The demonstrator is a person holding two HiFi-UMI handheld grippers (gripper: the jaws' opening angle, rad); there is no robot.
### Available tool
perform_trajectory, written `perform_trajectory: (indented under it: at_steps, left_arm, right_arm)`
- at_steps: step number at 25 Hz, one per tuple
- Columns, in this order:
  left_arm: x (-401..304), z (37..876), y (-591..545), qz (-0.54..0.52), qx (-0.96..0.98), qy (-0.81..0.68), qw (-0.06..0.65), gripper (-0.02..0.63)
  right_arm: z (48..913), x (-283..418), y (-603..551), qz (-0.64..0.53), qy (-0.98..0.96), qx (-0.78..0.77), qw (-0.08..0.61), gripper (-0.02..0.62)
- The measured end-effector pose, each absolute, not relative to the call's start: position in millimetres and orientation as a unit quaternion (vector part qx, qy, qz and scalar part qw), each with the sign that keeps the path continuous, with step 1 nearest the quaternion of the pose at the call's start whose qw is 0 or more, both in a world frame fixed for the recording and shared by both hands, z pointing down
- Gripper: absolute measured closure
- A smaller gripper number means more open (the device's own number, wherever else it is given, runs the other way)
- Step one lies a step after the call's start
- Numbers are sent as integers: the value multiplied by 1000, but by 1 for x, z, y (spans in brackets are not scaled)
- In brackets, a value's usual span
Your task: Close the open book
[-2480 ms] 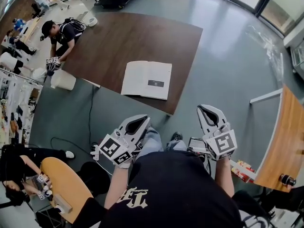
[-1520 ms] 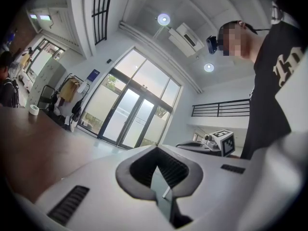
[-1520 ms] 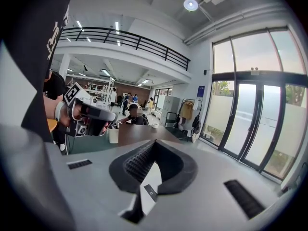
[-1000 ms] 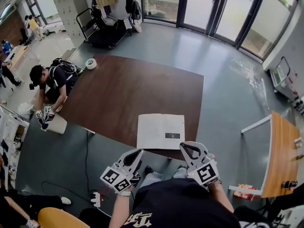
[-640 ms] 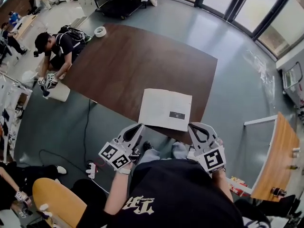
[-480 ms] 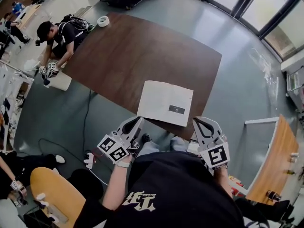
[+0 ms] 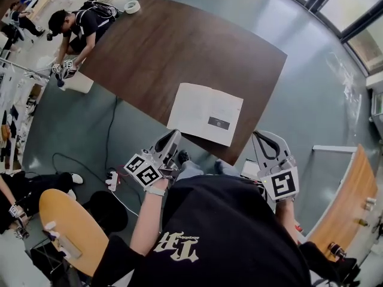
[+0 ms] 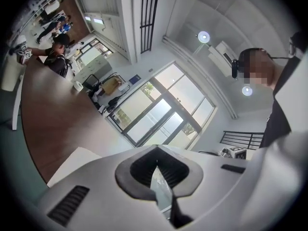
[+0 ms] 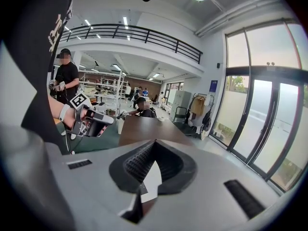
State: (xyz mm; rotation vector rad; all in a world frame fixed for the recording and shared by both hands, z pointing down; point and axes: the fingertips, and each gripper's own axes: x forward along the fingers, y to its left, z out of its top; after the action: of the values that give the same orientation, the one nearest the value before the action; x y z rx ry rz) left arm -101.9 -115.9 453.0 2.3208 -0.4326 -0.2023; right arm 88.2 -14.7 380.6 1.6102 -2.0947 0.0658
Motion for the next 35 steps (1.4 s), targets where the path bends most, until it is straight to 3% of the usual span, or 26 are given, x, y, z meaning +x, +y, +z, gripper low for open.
perform_trajectory:
  at_steps: [16, 27, 35]
  left_arm:
    - [-71, 490, -107, -67, 889, -167, 421, 598]
    - [-60, 529, -101, -39, 869, -163, 465, 494]
    - [-76, 582, -102, -13, 838, -195, 509, 469]
  right_arm:
    - [378, 147, 9, 35, -738, 633, 231, 606]
    - [384, 169, 25, 50, -713, 655, 244, 606]
    - [384, 162, 23, 44, -715, 651, 252, 607]
